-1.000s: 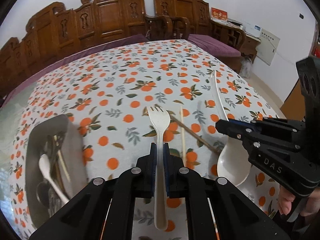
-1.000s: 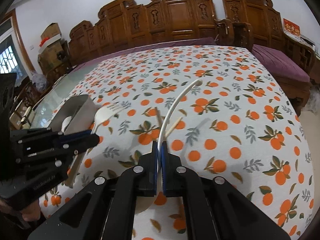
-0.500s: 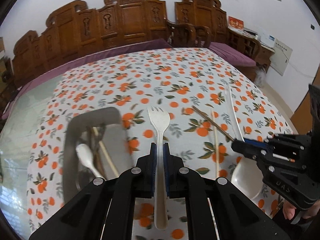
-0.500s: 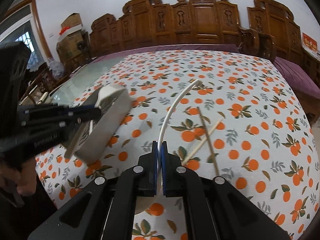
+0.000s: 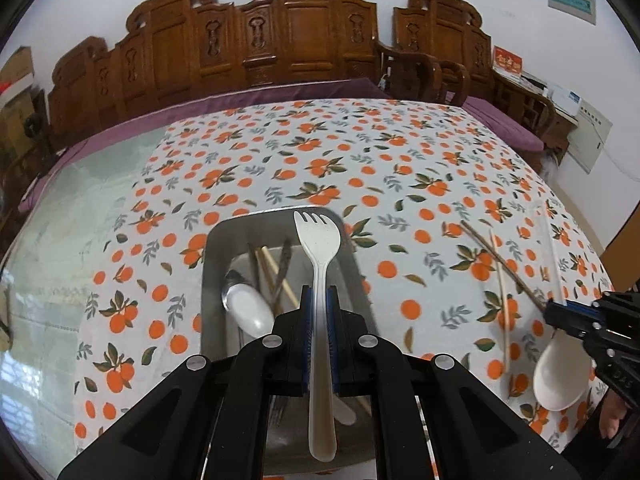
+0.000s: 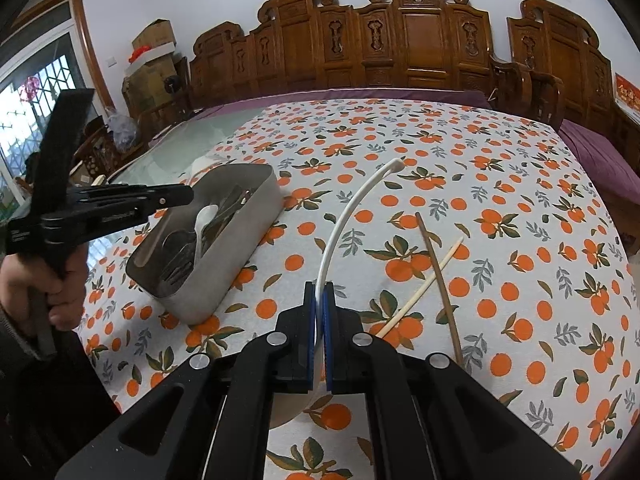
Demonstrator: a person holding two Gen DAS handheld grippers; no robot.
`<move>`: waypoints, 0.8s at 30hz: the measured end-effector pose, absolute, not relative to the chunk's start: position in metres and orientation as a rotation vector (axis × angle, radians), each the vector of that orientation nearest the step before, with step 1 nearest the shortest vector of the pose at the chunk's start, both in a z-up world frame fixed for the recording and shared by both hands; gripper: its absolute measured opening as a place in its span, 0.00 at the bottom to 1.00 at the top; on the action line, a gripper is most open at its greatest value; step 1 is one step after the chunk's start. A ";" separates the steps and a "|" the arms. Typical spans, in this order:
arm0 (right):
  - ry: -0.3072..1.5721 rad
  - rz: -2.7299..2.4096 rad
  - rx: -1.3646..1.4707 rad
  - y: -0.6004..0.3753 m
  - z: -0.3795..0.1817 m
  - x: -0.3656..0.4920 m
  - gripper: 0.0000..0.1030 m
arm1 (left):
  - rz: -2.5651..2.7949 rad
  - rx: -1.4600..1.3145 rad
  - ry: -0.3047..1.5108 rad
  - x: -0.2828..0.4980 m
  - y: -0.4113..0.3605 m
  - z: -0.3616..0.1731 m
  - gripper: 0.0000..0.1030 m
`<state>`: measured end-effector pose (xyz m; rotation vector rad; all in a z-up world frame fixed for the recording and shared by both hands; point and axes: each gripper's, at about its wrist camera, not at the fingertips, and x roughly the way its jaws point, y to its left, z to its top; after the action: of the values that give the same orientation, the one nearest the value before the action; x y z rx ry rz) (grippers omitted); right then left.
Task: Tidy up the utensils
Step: 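Lower the white plastic fork into the tray and open the left tool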
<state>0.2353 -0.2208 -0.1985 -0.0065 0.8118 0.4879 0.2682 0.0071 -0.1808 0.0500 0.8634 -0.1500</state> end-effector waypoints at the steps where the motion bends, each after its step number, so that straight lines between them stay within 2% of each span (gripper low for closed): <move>1: 0.812 0.491 -0.010 -0.219 -0.198 0.234 0.04 | -0.149 0.043 0.866 0.269 0.010 -0.183 0.06; 13: 0.834 0.518 -0.048 -0.197 -0.205 0.230 0.04 | -0.099 0.019 0.967 0.275 0.027 -0.223 0.06; 19: 0.839 0.506 -0.074 -0.192 -0.207 0.236 0.04 | -0.081 0.034 0.953 0.273 0.032 -0.221 0.06; 24: 0.834 0.521 -0.072 -0.179 -0.202 0.239 0.04 | -0.076 0.017 0.931 0.272 0.038 -0.213 0.14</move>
<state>0.2387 -0.1795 -0.2019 -0.0720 0.8341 0.5207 0.2723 0.0379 -0.2126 0.0170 0.9308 -0.0758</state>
